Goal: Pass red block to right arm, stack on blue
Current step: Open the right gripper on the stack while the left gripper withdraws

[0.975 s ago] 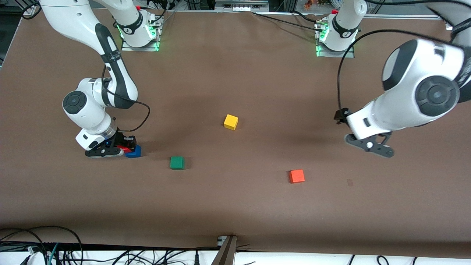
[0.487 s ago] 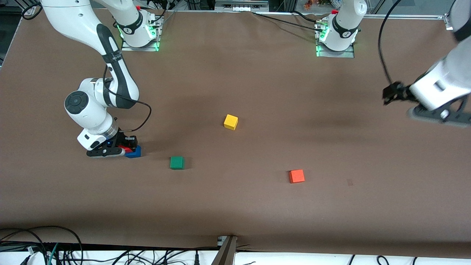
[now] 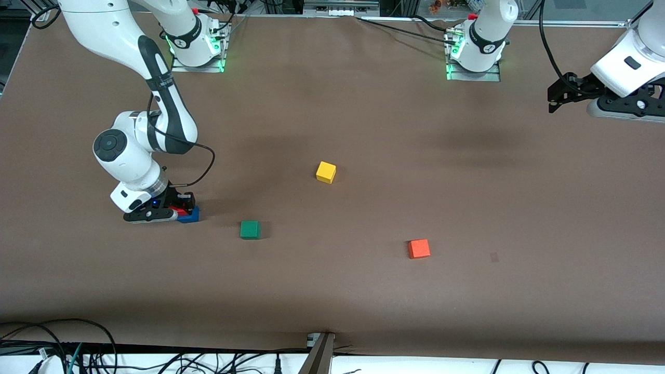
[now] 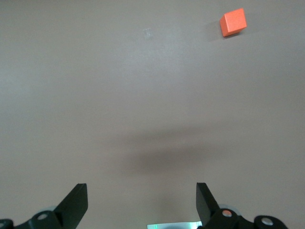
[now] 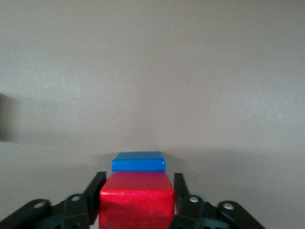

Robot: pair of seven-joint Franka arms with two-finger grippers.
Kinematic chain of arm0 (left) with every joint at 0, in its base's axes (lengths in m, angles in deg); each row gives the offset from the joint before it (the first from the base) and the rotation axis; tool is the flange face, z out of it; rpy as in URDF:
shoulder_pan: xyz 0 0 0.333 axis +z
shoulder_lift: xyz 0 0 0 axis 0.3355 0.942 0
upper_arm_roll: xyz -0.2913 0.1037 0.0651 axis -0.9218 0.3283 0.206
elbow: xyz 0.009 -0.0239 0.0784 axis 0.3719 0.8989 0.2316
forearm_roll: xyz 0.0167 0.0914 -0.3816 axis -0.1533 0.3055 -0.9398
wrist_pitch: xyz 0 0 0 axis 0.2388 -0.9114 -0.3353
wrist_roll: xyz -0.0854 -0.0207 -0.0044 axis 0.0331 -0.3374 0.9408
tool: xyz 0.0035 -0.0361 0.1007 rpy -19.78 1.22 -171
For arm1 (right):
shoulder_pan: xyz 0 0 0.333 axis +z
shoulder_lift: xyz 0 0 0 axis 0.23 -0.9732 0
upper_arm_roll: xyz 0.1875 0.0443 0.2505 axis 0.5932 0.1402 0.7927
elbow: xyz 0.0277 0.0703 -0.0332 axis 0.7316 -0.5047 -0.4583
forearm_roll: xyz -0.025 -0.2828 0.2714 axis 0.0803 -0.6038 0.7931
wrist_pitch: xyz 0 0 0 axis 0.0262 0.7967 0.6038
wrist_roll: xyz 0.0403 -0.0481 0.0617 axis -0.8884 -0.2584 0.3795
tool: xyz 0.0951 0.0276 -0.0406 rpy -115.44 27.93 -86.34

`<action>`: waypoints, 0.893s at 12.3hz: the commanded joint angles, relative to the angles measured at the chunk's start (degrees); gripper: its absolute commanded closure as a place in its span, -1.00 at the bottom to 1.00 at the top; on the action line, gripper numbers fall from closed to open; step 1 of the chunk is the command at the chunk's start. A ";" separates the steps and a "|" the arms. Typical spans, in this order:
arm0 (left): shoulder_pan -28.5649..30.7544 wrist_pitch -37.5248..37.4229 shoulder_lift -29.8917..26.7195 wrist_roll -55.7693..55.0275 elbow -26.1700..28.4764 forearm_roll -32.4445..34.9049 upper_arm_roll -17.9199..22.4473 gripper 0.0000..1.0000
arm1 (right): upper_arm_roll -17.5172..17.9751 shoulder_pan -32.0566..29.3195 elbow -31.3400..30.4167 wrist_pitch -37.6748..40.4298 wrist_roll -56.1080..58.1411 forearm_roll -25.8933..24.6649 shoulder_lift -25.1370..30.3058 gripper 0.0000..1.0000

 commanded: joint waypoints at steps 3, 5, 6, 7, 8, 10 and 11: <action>-0.22 0.85 0.84 1.61 -1.63 -1.39 0.12 -1.00 | -0.43 -0.43 8.18 10.91 -0.45 -1.01 0.63 -1.00; 0.04 0.76 2.59 1.62 -2.78 -1.56 -0.05 -1.00 | -0.69 -0.96 14.17 20.06 -0.37 -1.09 0.54 -1.00; 0.04 0.76 2.86 1.62 -3.13 -1.56 -0.14 -1.00 | -0.69 -1.05 16.89 24.54 -0.37 -1.01 0.54 -1.00; 0.13 0.76 2.95 1.62 -3.74 -1.56 -0.14 -1.00 | -0.78 -1.05 19.53 29.46 -0.37 -1.00 0.62 -1.00; 0.13 0.76 3.21 1.62 -3.92 -1.56 -0.14 -1.00 | -1.04 -1.05 22.08 34.47 -0.45 -1.00 0.89 -1.00; 0.13 0.59 3.22 1.36 -4.01 -1.48 -0.32 -1.00 | -3.14 -1.05 28.74 46.06 -0.10 -1.00 1.06 -1.00; 0.13 0.06 3.30 1.36 -4.10 -1.48 -0.40 -1.00 | -3.85 -1.05 32.52 52.30 -0.28 -1.00 1.06 -1.00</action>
